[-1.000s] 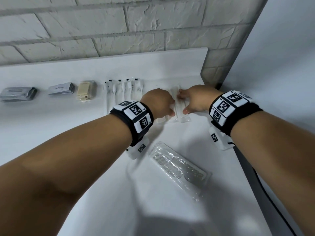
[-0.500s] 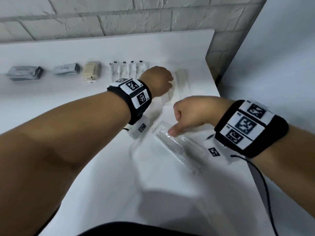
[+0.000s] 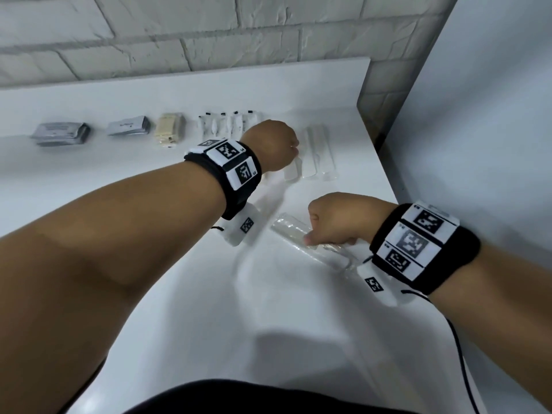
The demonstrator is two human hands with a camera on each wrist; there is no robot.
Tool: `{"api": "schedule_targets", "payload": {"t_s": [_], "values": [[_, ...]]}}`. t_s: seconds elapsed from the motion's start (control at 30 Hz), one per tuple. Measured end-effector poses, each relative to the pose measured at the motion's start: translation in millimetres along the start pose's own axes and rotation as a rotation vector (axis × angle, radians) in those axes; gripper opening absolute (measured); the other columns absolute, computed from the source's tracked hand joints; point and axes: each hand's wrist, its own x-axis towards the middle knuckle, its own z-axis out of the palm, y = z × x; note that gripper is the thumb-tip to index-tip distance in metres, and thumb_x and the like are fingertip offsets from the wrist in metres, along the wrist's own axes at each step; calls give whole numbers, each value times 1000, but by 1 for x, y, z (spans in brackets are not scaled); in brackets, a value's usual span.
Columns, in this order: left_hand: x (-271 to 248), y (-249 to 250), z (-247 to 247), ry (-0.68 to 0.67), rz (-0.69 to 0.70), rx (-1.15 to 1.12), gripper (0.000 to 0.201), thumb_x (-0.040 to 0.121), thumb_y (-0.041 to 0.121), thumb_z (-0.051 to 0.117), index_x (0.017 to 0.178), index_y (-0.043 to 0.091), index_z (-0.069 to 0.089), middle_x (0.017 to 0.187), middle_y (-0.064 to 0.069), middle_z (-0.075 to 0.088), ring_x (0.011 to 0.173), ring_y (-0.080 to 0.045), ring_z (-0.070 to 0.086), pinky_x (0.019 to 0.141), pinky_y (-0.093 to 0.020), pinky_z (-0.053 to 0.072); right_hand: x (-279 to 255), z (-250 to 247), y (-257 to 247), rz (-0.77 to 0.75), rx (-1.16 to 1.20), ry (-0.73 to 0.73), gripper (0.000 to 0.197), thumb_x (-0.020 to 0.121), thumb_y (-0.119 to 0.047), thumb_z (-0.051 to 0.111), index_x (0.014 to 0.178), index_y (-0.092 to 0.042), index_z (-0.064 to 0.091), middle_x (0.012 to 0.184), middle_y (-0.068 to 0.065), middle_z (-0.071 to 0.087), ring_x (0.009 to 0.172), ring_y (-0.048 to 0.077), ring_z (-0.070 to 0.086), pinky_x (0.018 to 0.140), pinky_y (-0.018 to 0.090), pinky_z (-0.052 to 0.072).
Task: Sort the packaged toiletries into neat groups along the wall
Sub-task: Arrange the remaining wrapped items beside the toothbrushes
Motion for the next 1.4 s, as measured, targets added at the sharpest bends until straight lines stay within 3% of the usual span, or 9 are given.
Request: {"api": "schedule_targets", "payload": {"t_s": [0.13,0.3,0.4,0.5,0.63,0.73,0.93,1.13,1.4], "values": [[3,1,0,-1,3,-15,38,97,33,44,131,24,57,142,1,49,132,-18,41,106,-30,32,-9,12,-6,-24,-72,86,58,71,-60,69,103,-17,45,86,-5,49,76,16,50,63,30,39],[10,2,6,-17,15,-45,38,95,37,48,129,22,58,139,1,52,130,-18,45,107,-30,35,-3,22,-14,-112,-190,161,23,82,-23,58,102,-12,54,98,4,61,75,22,50,61,29,37],[14,1,10,-13,13,-55,38,95,38,48,128,23,59,138,3,53,129,-17,46,107,-31,35,-4,4,-6,-128,-85,70,15,82,-16,55,93,-9,61,91,7,66,72,21,52,58,25,37],[20,-2,12,1,3,-66,38,95,39,49,128,24,59,138,2,53,128,-17,46,107,-29,35,-2,-24,21,-49,492,-51,16,79,0,56,73,-12,47,63,9,62,58,23,59,53,26,42],[30,-5,17,12,-18,-90,39,95,39,49,129,23,58,139,1,52,130,-18,45,106,-29,33,18,-56,69,70,688,372,29,78,-1,64,66,-16,43,53,6,50,42,20,50,51,31,44],[38,0,22,5,-16,-98,40,94,40,50,132,27,55,141,3,49,133,-17,41,108,-29,31,41,-70,93,198,713,582,27,78,-10,68,71,-17,43,68,9,53,55,24,52,57,36,48],[50,17,33,13,60,-54,43,92,43,52,133,30,54,143,5,48,133,-17,42,111,-31,30,71,-70,99,251,330,563,37,83,-41,69,97,-9,59,97,9,64,87,27,61,75,35,52],[59,27,36,36,75,94,50,87,55,54,132,34,54,142,6,49,133,-19,41,113,-35,20,75,-77,110,116,-20,335,57,89,-23,64,142,-28,45,154,-5,36,133,23,43,107,33,37],[63,32,39,-31,45,184,49,83,61,54,124,34,60,131,5,57,128,-21,45,115,-41,16,93,-81,107,146,-225,251,63,89,-43,60,146,-33,36,154,-3,36,136,27,40,109,39,36]]}}
